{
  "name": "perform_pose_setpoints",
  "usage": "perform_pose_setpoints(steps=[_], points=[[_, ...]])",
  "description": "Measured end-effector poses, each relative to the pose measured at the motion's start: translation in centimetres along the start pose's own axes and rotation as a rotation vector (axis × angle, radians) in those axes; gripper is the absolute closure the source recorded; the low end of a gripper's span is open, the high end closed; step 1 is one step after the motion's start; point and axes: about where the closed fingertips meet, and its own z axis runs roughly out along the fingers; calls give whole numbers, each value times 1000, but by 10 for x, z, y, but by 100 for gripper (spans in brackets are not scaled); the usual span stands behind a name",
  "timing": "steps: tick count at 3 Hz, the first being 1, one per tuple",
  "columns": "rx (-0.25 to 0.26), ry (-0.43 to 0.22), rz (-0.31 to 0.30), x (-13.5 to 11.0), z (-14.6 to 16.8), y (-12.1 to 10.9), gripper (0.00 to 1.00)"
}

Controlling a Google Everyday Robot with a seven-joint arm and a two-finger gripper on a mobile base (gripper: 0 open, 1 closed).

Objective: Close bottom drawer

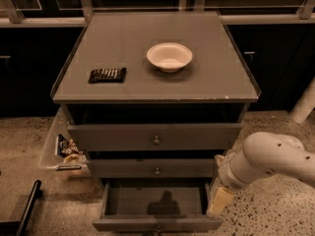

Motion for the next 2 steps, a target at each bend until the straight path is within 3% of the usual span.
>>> perform_pose_setpoints(steps=[2], points=[[-77, -69, 6, 13, 84, 21, 0]])
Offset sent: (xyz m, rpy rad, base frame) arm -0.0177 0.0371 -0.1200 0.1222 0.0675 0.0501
